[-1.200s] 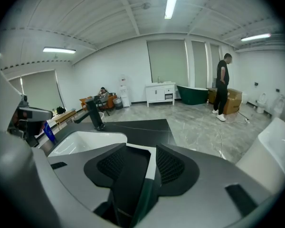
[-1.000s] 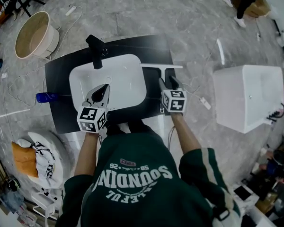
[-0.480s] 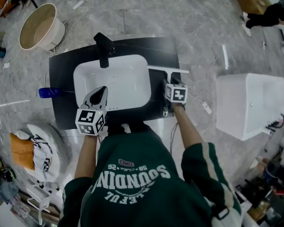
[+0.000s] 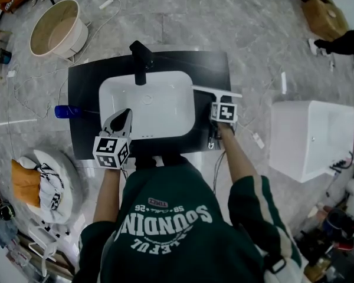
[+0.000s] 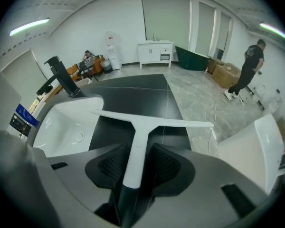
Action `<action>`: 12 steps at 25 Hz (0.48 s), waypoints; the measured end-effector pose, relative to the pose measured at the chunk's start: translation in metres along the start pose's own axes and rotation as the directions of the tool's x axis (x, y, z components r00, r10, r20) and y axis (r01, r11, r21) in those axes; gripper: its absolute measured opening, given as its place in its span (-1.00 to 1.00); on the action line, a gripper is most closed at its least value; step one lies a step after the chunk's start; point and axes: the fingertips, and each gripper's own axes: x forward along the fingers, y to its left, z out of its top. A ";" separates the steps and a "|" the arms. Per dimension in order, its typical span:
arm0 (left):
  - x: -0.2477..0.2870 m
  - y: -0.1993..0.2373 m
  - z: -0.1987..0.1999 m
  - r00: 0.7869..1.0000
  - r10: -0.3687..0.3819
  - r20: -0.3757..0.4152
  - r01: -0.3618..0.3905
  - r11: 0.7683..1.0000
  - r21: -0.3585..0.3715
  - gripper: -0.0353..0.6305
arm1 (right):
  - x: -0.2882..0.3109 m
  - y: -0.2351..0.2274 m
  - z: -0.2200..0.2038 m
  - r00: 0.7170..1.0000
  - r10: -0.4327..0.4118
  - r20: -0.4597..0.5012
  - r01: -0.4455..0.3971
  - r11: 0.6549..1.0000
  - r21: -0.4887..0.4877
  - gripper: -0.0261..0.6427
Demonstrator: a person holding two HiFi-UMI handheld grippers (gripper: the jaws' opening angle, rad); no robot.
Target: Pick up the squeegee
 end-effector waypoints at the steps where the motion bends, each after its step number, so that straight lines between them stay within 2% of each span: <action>1: -0.001 0.003 -0.001 1.000 0.003 0.001 -0.003 1.000 -0.004 -0.89 | 0.001 0.001 0.000 1.000 0.002 -0.019 -0.002 1.000 0.002 -0.46; 4: -0.004 0.008 -0.003 1.000 0.010 0.005 -0.010 1.000 -0.015 -0.89 | 0.004 0.004 0.000 0.998 0.024 -0.057 -0.023 1.000 0.017 -0.53; 6: -0.007 0.010 -0.004 1.000 0.009 0.006 -0.009 1.000 -0.018 -0.89 | 0.005 0.005 0.000 0.997 0.036 -0.071 -0.034 0.999 0.034 -0.64; 12: -0.016 0.014 -0.008 1.000 0.008 0.009 -0.008 1.000 -0.021 -0.89 | 0.007 0.003 -0.001 0.995 0.044 -0.086 -0.034 0.994 0.105 -0.69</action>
